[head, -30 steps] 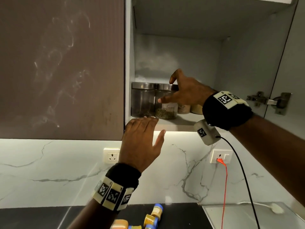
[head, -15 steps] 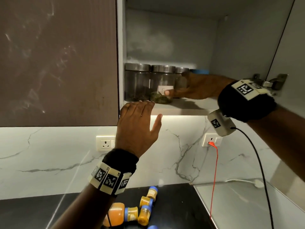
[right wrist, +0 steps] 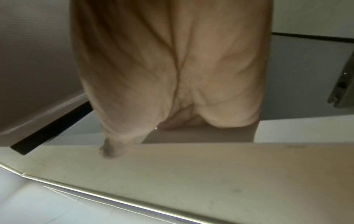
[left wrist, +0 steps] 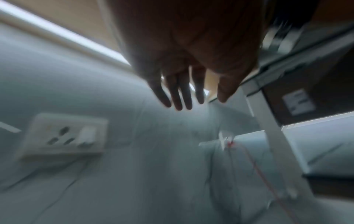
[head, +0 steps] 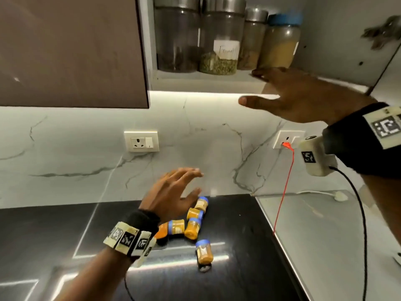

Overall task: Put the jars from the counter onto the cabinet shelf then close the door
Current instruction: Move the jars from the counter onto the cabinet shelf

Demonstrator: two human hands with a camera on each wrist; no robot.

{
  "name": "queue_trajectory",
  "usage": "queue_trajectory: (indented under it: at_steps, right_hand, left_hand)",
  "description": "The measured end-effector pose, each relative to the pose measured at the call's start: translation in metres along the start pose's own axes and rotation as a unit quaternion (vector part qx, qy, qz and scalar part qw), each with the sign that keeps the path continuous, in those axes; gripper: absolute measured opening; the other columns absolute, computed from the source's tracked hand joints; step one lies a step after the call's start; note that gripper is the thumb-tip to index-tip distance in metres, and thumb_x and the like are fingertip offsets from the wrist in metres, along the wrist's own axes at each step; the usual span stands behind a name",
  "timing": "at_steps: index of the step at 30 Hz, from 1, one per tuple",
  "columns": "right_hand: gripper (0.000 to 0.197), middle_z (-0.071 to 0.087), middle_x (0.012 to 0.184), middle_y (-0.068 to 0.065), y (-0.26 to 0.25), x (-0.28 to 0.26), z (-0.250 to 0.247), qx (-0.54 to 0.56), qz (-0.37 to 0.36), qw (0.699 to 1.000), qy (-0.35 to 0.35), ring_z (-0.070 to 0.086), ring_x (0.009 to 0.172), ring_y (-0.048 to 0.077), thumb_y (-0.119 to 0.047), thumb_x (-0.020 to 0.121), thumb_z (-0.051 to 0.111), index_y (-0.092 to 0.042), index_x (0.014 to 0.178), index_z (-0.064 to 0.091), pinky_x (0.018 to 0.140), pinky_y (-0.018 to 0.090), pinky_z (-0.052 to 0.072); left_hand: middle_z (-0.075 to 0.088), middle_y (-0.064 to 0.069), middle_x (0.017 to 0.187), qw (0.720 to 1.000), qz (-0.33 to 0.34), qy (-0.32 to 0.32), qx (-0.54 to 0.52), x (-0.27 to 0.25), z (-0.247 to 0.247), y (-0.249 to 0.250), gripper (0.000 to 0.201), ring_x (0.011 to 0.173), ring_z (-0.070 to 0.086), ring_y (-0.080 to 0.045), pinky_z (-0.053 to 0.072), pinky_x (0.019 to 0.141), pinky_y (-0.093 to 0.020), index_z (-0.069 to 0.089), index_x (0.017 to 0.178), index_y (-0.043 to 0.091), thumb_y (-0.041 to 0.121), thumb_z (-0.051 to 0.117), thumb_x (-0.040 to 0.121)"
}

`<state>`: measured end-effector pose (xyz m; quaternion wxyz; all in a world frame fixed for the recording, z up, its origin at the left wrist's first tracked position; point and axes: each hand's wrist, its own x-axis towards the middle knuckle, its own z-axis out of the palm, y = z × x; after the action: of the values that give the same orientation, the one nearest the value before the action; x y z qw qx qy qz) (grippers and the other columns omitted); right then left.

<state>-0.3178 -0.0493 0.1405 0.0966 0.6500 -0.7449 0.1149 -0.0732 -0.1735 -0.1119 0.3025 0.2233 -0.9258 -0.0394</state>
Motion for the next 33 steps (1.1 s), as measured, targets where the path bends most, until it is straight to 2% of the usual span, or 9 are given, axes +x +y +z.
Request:
queue_trajectory:
  at_steps: [2, 4, 8, 10, 16, 22, 26, 29, 33]
  right_hand:
    - [0.109, 0.044, 0.165, -0.001, 0.006, 0.004, 0.007, -0.008, -0.003, 0.999, 0.031, 0.044, 0.148, 0.032, -0.102, 0.078, 0.025, -0.03, 0.16, 0.034, 0.12, 0.062, 0.034]
    - [0.111, 0.046, 0.163, -0.001, 0.01, 0.009, 0.012, -0.015, -0.011, 0.999, 0.042, 0.045, 0.147, 0.034, -0.104, 0.076, 0.021, -0.031, 0.159, 0.034, 0.117, 0.067, 0.035]
    - [0.112, 0.049, 0.161, 0.005, 0.013, 0.014, 0.015, -0.037, -0.021, 0.998, 0.054, 0.049, 0.141, 0.041, -0.103, 0.077, 0.018, -0.027, 0.157, 0.036, 0.113, 0.072, 0.036]
    - [0.104, 0.051, 0.159, 0.007, 0.015, 0.015, 0.018, -0.046, -0.025, 0.997, 0.06, 0.05, 0.139, 0.044, -0.1, 0.081, 0.021, -0.028, 0.156, 0.035, 0.112, 0.072, 0.037]
    - [0.099, 0.052, 0.157, 0.008, 0.021, 0.02, 0.022, -0.058, -0.02, 0.995, 0.081, 0.049, 0.137, 0.047, -0.099, 0.082, 0.025, -0.032, 0.153, 0.033, 0.108, 0.076, 0.038]
    - [0.099, 0.056, 0.154, 0.01, 0.023, 0.022, 0.021, -0.051, -0.023, 0.995, 0.079, 0.054, 0.132, 0.049, -0.102, 0.079, 0.023, -0.035, 0.152, 0.031, 0.108, 0.078, 0.036]
    - [0.102, 0.056, 0.154, 0.007, 0.022, 0.022, 0.022, -0.037, -0.018, 0.996, 0.081, 0.052, 0.135, 0.046, -0.104, 0.076, 0.023, -0.035, 0.151, 0.033, 0.11, 0.076, 0.035]
    - [0.108, 0.052, 0.158, 0.007, 0.02, 0.021, 0.023, -0.03, -0.005, 0.997, 0.077, 0.047, 0.141, 0.045, -0.105, 0.074, 0.022, -0.032, 0.153, 0.036, 0.114, 0.076, 0.031]
    - [0.103, 0.052, 0.157, 0.01, 0.012, 0.013, 0.021, -0.024, 0.013, 0.996, 0.084, 0.043, 0.143, 0.046, -0.097, 0.077, 0.028, -0.029, 0.154, 0.041, 0.116, 0.072, 0.025]
  left_hand:
    - [0.039, -0.001, 0.161, 0.98, -0.138, -0.14, 0.012, -0.024, 0.041, -0.046, 0.078, 0.145, 0.04, -0.02, 0.037, 0.119, -0.045, 0.035, 0.155, 0.029, 0.064, 0.058, 0.09]
    - [0.021, -0.004, 0.169, 0.94, -0.232, -0.245, 0.05, -0.054, 0.074, -0.089, 0.103, 0.153, 0.026, -0.025, 0.026, 0.124, -0.047, 0.018, 0.162, 0.028, 0.068, 0.067, 0.08]
    - [0.006, -0.007, 0.172, 0.868, -0.303, -0.381, 0.098, -0.101, 0.112, -0.134, 0.127, 0.158, 0.013, -0.032, 0.018, 0.125, -0.055, -0.001, 0.163, 0.029, 0.056, 0.083, 0.072]
    - [0.009, -0.007, 0.171, 0.854, -0.304, -0.405, 0.117, -0.115, 0.123, -0.142, 0.127, 0.157, 0.015, -0.032, 0.019, 0.125, -0.056, -0.002, 0.163, 0.029, 0.047, 0.086, 0.073]
    - [0.039, -0.007, 0.153, 0.874, -0.317, -0.336, 0.146, -0.114, 0.136, -0.143, 0.099, 0.141, 0.042, -0.031, 0.034, 0.12, -0.052, 0.02, 0.159, 0.029, 0.034, 0.08, 0.081]
    - [0.037, -0.006, 0.145, 0.872, -0.34, -0.341, 0.087, -0.109, 0.129, -0.139, 0.095, 0.132, 0.047, -0.031, 0.038, 0.115, -0.052, 0.027, 0.154, 0.031, 0.044, 0.081, 0.078]
    - [0.042, -0.004, 0.143, 0.894, -0.333, -0.298, 0.047, -0.107, 0.101, -0.132, 0.093, 0.13, 0.047, -0.026, 0.041, 0.111, -0.049, 0.032, 0.152, 0.032, 0.054, 0.08, 0.075]
    - [0.045, -0.004, 0.141, 0.921, -0.314, -0.23, -0.032, -0.098, 0.066, -0.116, 0.093, 0.125, 0.046, -0.022, 0.047, 0.107, -0.04, 0.036, 0.15, 0.03, 0.053, 0.083, 0.074]
    - [0.051, 0.004, 0.138, 0.957, -0.216, -0.168, -0.097, -0.069, 0.004, -0.073, 0.091, 0.12, 0.051, -0.012, 0.05, 0.101, -0.029, 0.038, 0.149, 0.031, 0.06, 0.081, 0.075]
